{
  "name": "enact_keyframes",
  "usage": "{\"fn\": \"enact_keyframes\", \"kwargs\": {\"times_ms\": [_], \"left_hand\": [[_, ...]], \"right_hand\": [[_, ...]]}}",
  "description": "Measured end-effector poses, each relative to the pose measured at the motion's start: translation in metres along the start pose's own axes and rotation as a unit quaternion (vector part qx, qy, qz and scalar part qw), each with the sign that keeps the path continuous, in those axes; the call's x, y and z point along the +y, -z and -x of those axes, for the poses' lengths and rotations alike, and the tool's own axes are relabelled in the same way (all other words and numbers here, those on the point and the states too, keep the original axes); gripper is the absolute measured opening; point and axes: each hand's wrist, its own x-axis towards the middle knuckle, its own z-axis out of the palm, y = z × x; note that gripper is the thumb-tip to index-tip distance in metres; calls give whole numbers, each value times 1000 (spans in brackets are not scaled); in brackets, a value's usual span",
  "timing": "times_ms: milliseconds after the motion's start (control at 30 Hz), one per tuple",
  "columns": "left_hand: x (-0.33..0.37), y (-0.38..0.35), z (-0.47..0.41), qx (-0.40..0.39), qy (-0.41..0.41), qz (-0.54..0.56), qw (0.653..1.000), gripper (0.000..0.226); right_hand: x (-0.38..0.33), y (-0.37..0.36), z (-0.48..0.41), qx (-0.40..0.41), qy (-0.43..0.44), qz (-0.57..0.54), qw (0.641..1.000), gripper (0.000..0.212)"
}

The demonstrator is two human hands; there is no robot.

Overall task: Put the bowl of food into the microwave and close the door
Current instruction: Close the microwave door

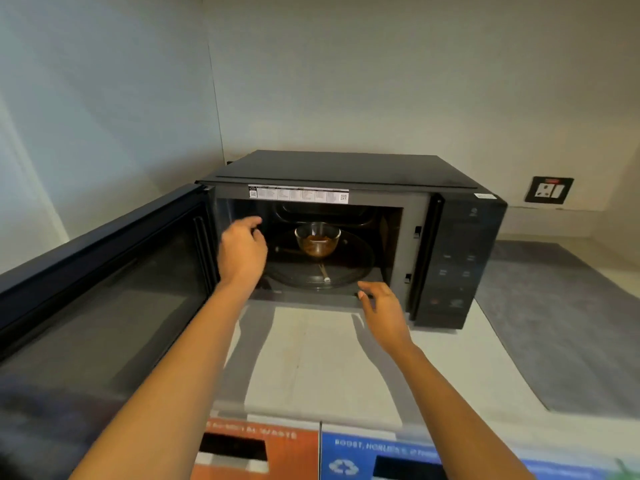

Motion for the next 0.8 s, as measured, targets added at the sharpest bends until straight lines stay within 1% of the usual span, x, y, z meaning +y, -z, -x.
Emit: {"fn": "enact_keyframes", "kwargs": {"times_ms": [67,133,167,300,400,467,667,800], "left_hand": [[7,32,8,77,-72,-88,991,31],[11,62,13,109,-117,-190,969,33],[11,75,14,114,-118,-232,959,34],[17,114,20,113,-65,-328,936,35],[21,134,24,84,-13,-363,928,33],[23,141,26,59,18,-384,921,31],[24,155,30,17,95,-438,894,23],[30,160,33,-13,107,-423,900,19]], "right_hand": [[6,7,25,-6,-11,50,999,34],[12,14,51,-21,-41,86,995,37],[16,18,62,-32,-57,98,993,38],[31,32,94,-82,-102,168,977,46],[38,40,109,-103,-115,233,960,49],[42,43,115,-113,-119,257,952,50],[48,44,121,-127,-132,251,950,53],[52,43,121,-121,-124,247,953,54]]}}
